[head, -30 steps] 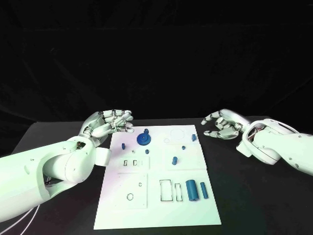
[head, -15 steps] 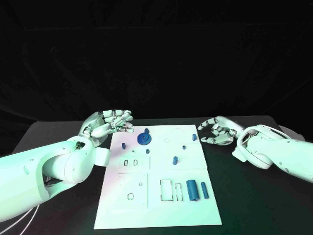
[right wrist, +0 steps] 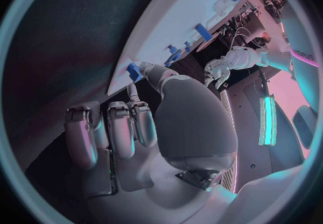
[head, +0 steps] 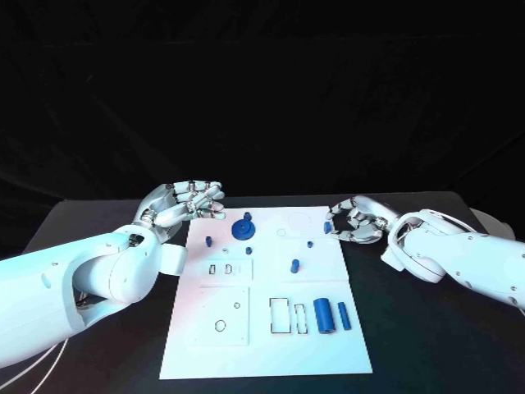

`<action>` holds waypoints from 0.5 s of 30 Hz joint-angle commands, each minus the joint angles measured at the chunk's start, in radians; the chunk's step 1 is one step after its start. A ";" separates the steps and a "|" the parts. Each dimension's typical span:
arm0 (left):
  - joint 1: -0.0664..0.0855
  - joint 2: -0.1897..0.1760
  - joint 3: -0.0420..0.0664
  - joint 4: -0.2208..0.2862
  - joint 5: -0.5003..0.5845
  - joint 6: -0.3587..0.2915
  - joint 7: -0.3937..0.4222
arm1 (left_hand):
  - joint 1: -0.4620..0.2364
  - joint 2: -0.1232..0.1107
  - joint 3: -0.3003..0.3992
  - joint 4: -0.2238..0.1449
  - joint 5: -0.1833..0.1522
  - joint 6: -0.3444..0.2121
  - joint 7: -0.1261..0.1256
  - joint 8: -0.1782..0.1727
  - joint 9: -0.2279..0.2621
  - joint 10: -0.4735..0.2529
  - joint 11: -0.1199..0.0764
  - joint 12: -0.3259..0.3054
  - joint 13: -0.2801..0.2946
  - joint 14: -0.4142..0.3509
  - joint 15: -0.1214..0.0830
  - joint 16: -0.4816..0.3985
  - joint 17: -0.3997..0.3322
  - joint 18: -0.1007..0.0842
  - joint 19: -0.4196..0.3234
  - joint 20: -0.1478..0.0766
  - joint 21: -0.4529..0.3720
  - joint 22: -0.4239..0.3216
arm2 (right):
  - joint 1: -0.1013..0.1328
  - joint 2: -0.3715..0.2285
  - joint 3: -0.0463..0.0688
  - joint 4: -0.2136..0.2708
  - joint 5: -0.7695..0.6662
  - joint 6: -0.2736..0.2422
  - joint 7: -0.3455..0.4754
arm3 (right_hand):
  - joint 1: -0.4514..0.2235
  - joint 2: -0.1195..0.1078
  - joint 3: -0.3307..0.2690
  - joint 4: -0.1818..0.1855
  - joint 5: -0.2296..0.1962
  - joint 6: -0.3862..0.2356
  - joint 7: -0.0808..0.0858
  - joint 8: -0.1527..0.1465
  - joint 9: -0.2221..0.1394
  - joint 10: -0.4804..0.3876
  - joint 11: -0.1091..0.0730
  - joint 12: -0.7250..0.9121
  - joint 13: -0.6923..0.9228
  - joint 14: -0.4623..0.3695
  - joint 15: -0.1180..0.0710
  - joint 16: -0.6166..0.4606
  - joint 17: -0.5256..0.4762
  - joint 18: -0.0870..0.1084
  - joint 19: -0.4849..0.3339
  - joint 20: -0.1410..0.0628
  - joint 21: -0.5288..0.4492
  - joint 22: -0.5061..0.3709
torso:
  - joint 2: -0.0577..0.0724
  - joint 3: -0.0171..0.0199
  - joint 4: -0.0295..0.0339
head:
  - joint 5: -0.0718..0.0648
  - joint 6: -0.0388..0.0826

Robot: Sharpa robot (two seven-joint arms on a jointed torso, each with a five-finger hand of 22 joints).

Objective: Assemble the parts on the task board

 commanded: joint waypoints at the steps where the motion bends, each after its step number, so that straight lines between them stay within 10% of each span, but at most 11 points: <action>1: 0.001 0.001 0.001 0.004 0.003 0.018 0.007 | -0.008 -0.001 0.006 0.002 0.003 0.002 0.002 -0.002 0.002 0.005 0.000 -0.005 0.001 -0.005 0.001 0.005 0.001 0.010 -0.007 0.003 0.007 0.002 | -0.001 0.006 0.000 -0.006 -0.017 -0.004 -0.019 | 0.001 0.011 0.005 0.000 0.004 0.007 0.000 0.004 0.001 0.032 0.003 0.006 0.187 0.102 0.002 0.005 0.253 -0.014 0.105 -0.001 0.004 0.263 | -0.001 -0.0002 -0.0012 | 0.000 -0.002; 15: 0.001 -0.001 0.001 0.008 0.003 0.019 0.005 | -0.009 -0.001 0.006 0.001 0.003 0.002 0.003 -0.003 0.002 0.006 0.001 -0.006 0.001 -0.006 0.001 0.005 0.003 0.010 -0.008 0.004 0.008 0.002 | -0.002 0.034 0.000 -0.026 -0.020 -0.001 -0.032 | -0.001 0.022 0.012 0.001 0.004 0.030 0.002 0.012 0.006 0.039 0.004 0.012 0.194 0.103 0.002 0.006 0.256 -0.014 0.105 -0.002 0.004 0.263 | 0.000 0.0005 0.0007 | 0.002 -0.010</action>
